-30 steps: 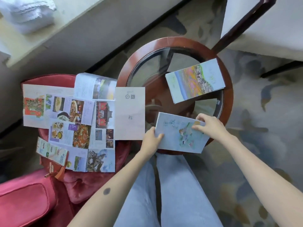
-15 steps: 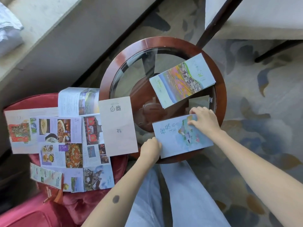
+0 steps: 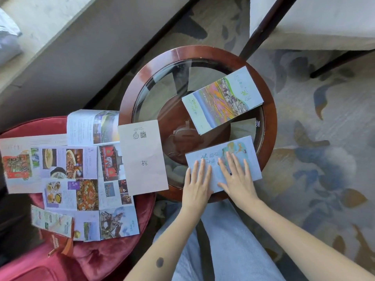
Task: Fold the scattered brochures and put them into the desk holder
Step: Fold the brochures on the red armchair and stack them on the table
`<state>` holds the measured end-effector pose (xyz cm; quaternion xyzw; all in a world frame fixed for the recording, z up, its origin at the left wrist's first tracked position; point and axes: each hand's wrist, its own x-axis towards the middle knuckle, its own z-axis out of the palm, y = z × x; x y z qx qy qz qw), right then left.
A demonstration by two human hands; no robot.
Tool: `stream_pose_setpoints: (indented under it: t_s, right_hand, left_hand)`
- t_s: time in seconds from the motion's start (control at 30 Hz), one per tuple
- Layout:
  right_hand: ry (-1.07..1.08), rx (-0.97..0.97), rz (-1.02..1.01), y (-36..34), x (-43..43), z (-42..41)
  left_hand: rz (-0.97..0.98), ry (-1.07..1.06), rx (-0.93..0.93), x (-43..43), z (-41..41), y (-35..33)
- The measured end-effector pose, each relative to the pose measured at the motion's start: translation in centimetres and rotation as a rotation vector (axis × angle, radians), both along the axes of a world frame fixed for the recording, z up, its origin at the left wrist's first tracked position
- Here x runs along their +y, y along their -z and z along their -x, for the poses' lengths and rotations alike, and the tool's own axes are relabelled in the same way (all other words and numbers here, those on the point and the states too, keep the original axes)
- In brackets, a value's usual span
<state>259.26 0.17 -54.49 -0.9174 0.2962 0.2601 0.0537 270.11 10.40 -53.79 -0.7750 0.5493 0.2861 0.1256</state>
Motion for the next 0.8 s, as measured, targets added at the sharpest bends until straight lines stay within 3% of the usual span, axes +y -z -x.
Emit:
stream_pose_setpoints:
  t_s: [0.3,0.47,0.67,0.8]
  right_hand:
    - [0.099,0.149,-0.105,1.6,-1.5,0.9]
    - [0.28,0.162,-0.102,0.1,-2.4,0.8]
    - [0.375,-0.229,-0.291,-1.5,-1.0,-4.3]
    - [0.443,-0.296,-0.508,-2.3,2.3,-11.2]
  left_hand:
    - [-0.031,-0.116,-0.06,1.5,-1.7,0.9]
    - [-0.073,-0.094,0.039,1.5,-1.7,1.6]
    - [0.17,-0.256,0.168,0.2,-4.1,-1.5]
    - [0.201,-0.498,0.083,2.7,-7.7,-3.0]
